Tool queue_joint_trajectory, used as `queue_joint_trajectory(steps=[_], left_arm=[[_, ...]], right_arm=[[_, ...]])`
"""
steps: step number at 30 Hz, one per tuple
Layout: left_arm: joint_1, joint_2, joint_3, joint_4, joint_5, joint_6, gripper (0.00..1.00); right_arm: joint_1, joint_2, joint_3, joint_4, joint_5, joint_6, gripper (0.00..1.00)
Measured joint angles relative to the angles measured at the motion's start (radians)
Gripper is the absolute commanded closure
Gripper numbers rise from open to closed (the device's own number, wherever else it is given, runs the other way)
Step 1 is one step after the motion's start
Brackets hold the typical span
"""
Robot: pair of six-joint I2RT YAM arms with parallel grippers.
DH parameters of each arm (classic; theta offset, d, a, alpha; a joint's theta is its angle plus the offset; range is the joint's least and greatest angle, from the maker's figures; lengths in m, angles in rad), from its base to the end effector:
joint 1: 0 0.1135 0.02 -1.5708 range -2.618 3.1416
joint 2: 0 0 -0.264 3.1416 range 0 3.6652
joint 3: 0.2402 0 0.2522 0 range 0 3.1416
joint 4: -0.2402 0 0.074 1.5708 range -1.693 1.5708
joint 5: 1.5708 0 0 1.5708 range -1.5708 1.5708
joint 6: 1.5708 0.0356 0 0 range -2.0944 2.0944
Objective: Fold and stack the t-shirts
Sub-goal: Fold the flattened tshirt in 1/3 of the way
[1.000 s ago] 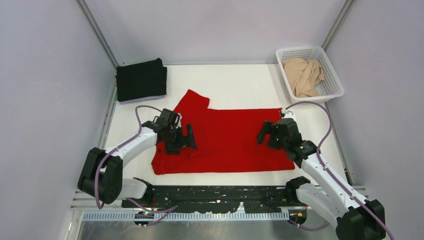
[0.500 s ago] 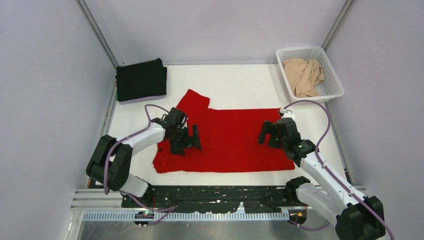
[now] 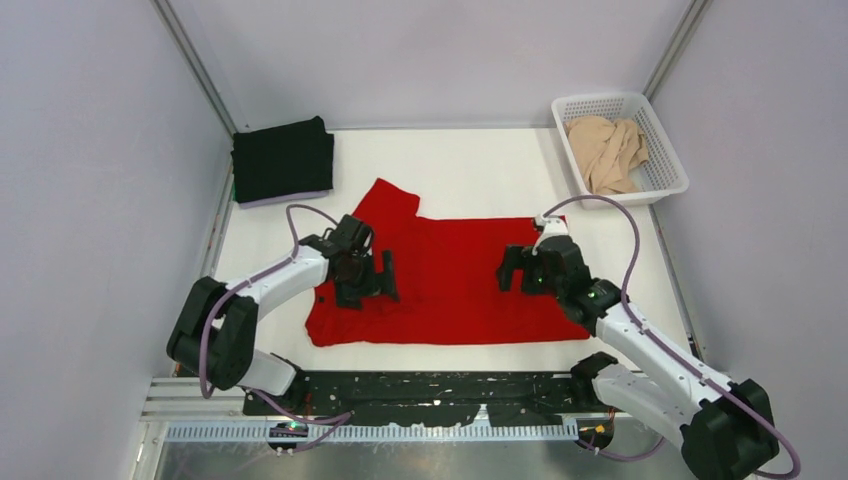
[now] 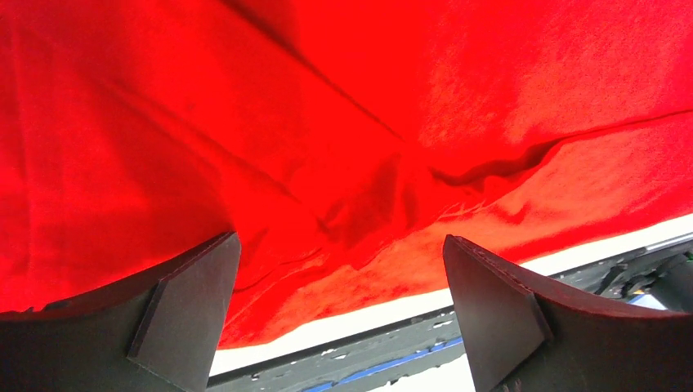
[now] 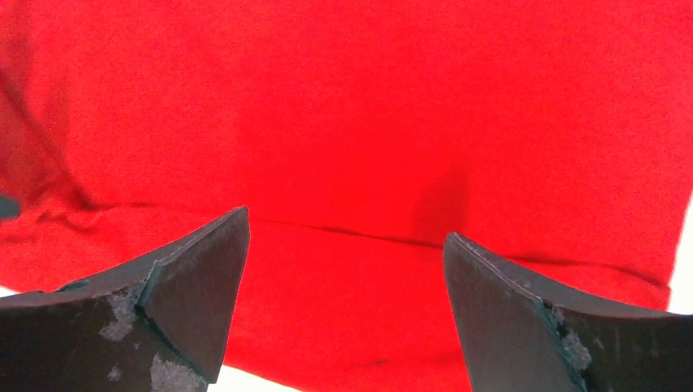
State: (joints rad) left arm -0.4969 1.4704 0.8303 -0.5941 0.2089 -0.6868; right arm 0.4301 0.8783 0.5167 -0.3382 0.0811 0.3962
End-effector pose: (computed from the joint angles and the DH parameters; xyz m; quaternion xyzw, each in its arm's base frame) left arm 0.2266 -0.1313 0.1753 -0.0756 0.9777 -0.1782 0.0809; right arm 0.1698 0.0747 0.2156 0.0018 0.9061 0.1356 0.4008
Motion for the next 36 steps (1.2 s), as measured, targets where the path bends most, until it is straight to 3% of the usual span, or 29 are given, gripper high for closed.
queue_joint_trajectory(steps=[6, 15, 24, 36], left_arm=[[0.041, -0.119, -0.115, 0.001, -0.008, 0.014, 0.0], [0.167, -0.3, -0.274, 0.058, 0.049, 0.013, 0.0], [0.223, -0.389, -0.317, 0.052, 0.061, 0.013, 0.0], [0.26, -0.512, -0.328, -0.014, -0.009, -0.009, 0.0]], right_arm=[[0.228, 0.097, 0.006, 0.169, -0.076, -0.122, 0.01], [0.492, 0.475, 0.163, 0.391, -0.247, -0.527, 0.16], [0.592, 0.835, 0.447, 0.416, -0.407, -0.816, 0.27], [0.633, 0.971, 0.536, 0.416, -0.465, -0.935, 0.34]])
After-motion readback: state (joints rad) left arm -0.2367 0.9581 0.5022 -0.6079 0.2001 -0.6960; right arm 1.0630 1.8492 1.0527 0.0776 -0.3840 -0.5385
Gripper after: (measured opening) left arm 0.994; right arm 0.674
